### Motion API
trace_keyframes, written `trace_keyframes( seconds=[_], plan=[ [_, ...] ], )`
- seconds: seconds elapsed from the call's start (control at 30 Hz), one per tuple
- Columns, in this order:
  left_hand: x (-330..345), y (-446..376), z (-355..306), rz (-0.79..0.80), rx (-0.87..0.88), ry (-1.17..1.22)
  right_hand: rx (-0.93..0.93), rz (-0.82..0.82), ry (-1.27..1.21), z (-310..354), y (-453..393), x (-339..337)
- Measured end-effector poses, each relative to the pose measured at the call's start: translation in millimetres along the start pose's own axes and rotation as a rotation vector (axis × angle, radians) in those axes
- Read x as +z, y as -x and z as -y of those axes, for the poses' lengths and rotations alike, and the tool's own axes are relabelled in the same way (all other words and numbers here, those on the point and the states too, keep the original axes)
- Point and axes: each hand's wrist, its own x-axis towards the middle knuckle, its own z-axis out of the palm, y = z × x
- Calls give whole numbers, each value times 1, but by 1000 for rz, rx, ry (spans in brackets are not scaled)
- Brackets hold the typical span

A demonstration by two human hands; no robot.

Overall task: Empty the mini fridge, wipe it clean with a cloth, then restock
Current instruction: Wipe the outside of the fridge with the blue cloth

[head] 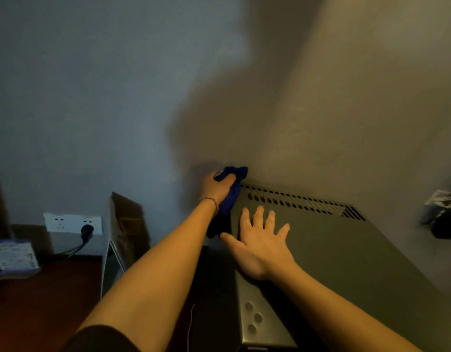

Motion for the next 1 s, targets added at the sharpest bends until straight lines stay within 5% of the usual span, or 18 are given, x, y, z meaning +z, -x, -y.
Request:
trace_keyframes(
  seconds=[0.47, 1.0],
  plan=[
    [-15, 81, 41, -125, -86, 221, 38, -11, -64, 4, 4, -3],
    [-31, 228, 53, -194, -46, 208, 56, -23, -39, 8, 5, -3]
  ],
)
